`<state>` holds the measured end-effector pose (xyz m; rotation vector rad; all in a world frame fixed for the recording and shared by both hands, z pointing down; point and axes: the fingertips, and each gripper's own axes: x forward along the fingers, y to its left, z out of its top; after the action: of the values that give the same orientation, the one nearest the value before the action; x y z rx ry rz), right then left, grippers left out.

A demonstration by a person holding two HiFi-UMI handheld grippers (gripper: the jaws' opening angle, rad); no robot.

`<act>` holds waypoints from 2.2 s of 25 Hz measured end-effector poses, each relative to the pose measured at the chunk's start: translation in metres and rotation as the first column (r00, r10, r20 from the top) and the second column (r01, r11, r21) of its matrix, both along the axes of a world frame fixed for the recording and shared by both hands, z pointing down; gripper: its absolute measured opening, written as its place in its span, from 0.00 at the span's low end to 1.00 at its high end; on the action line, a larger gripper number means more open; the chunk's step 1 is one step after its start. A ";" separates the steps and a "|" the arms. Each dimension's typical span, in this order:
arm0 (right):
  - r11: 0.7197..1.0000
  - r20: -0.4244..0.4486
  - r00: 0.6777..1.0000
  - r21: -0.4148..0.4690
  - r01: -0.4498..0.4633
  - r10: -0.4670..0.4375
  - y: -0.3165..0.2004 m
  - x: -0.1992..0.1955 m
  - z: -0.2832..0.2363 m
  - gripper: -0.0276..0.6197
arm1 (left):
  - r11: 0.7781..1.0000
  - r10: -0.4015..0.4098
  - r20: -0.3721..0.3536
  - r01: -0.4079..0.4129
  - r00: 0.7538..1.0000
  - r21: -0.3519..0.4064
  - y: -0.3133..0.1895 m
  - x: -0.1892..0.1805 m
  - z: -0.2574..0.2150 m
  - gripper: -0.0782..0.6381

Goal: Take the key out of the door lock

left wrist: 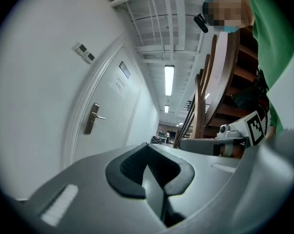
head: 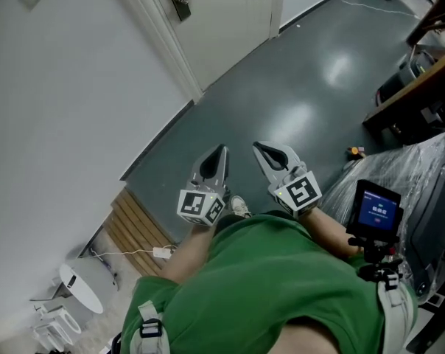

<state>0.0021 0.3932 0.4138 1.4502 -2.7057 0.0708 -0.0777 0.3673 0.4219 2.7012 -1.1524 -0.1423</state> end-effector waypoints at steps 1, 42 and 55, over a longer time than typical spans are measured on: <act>1.000 -0.002 1.000 0.009 -0.002 0.003 0.001 0.002 -0.003 0.05 | 1.000 0.000 0.005 0.000 1.000 0.007 0.002 0.001 -0.002 0.11; 0.989 -0.005 0.989 0.012 0.151 -0.150 -0.371 0.070 0.019 0.05 | 0.989 -0.149 0.065 0.149 0.987 -0.008 -0.343 0.059 0.014 0.11; 0.989 -0.031 0.989 0.020 0.145 -0.145 -0.440 0.063 0.019 0.05 | 0.989 -0.149 0.060 0.150 0.987 0.001 -0.414 0.049 0.018 0.11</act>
<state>0.0650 -0.0463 0.4333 1.2449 -2.7869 0.0109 -0.0285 -0.0467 0.4398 2.6313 -1.3717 -0.0815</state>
